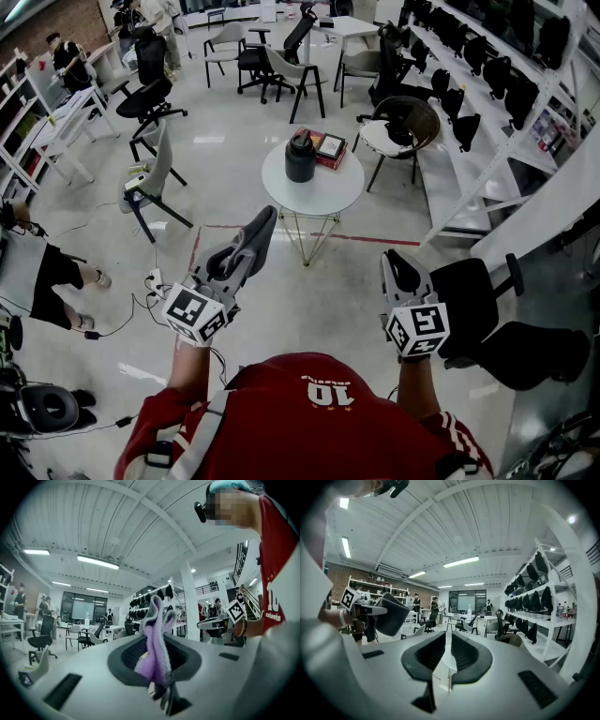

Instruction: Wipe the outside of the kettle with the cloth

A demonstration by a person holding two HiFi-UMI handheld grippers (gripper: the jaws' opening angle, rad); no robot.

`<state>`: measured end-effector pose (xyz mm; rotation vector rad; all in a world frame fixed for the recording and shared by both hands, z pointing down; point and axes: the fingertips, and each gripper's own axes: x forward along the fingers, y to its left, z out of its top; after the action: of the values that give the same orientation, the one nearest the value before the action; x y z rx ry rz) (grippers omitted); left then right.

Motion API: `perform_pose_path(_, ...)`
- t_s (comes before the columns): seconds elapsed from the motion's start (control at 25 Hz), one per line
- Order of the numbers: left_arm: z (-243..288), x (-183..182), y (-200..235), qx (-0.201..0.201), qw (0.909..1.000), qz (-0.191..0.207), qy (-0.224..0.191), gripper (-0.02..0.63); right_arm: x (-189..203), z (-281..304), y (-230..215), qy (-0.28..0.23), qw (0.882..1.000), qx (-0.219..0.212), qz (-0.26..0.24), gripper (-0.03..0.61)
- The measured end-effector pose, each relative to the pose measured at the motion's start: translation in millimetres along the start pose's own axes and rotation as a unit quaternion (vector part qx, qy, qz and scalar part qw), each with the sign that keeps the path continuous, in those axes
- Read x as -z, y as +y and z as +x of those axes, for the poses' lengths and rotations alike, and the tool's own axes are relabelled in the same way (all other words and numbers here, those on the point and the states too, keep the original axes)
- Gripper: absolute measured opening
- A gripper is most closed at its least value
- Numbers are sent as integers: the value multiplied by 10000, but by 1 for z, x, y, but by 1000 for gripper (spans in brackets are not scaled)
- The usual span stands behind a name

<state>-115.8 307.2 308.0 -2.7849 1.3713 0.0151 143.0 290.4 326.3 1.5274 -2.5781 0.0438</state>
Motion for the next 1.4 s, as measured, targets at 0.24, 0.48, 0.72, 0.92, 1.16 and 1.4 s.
perform_pose_path(0.24, 0, 2, -6, 66, 10000, 0, 30, 63, 5, -2, -1, 16, 10000, -3, 56, 52)
perform_pose_path(0.48, 1, 1, -4, 19, 10000, -38, 45, 63, 7, 0, -2, 47, 10000, -9, 42, 51)
perform_pose_path(0.72, 12, 1, -15, 6, 10000, -18, 85, 63, 5, -8, -19, -147, 9997, -17, 180, 52)
perform_pose_path(0.92, 22, 4, -28, -5, 9999, 78, 147, 63, 15, -13, -31, -81, 9998, -47, 152, 52)
perform_pose_path(1.16, 33, 4, -49, -66, 9996, 158, 225, 63, 27, -27, -52, -81, 9992, -141, 355, 52)
perform_pose_path(1.4, 45, 4, -77, -163, 9993, 208, 249, 63, 43, -40, -70, 2, 9988, -306, 390, 52)
